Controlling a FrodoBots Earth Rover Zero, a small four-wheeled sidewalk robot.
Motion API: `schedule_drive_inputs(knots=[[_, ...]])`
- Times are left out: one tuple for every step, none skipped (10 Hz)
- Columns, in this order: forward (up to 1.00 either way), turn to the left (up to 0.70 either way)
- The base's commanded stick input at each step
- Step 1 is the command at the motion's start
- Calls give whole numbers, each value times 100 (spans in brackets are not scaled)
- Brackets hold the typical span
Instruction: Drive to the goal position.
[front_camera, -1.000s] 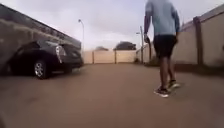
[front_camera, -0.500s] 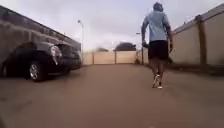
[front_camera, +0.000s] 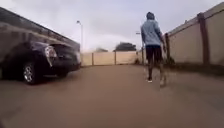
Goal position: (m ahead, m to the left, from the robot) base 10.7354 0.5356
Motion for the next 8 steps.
schedule_drive_inputs(knots=[[50,0],[50,0],[50,0],[50,0],[50,0],[50,0],[50,0],[50,0]])
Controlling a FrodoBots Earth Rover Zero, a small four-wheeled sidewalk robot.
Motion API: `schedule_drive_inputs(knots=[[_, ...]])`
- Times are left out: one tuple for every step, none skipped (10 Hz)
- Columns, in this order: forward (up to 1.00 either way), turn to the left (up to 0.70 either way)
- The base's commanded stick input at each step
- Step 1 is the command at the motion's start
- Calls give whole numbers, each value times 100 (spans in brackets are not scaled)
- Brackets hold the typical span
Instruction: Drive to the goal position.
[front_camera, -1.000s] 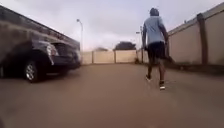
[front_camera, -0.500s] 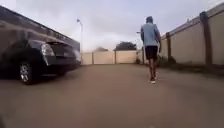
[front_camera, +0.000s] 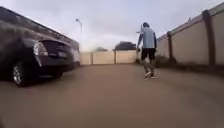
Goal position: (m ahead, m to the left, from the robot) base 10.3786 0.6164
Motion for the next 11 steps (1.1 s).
schedule_drive_inputs(knots=[[50,0],[50,0],[50,0],[50,0],[50,0],[50,0],[50,0],[50,0],[50,0],[50,0],[50,0]])
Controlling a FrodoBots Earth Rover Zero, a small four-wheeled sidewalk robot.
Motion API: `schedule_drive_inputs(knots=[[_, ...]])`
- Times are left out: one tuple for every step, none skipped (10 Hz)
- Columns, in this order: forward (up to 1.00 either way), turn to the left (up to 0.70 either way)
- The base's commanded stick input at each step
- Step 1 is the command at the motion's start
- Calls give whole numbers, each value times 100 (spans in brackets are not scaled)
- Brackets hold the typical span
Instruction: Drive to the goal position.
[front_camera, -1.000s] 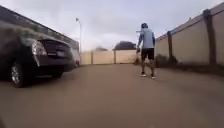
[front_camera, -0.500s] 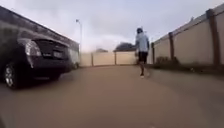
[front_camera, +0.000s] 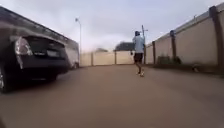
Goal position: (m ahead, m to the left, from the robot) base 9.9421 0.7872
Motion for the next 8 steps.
schedule_drive_inputs(knots=[[50,0],[50,0],[50,0],[50,0],[50,0],[50,0],[50,0],[50,0]])
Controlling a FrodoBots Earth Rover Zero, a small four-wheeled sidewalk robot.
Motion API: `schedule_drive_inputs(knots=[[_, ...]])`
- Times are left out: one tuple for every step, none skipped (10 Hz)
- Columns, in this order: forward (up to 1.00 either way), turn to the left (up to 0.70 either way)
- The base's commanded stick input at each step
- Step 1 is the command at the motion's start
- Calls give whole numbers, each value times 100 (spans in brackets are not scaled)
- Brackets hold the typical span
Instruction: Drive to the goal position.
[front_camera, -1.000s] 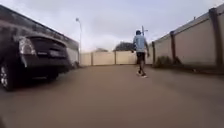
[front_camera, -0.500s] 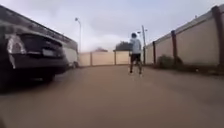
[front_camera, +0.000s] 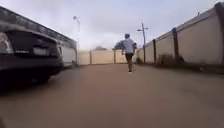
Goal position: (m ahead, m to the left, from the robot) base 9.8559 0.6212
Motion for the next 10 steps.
schedule_drive_inputs(knots=[[50,0],[50,0],[50,0],[50,0],[50,0],[50,0],[50,0],[50,0],[50,0],[50,0]])
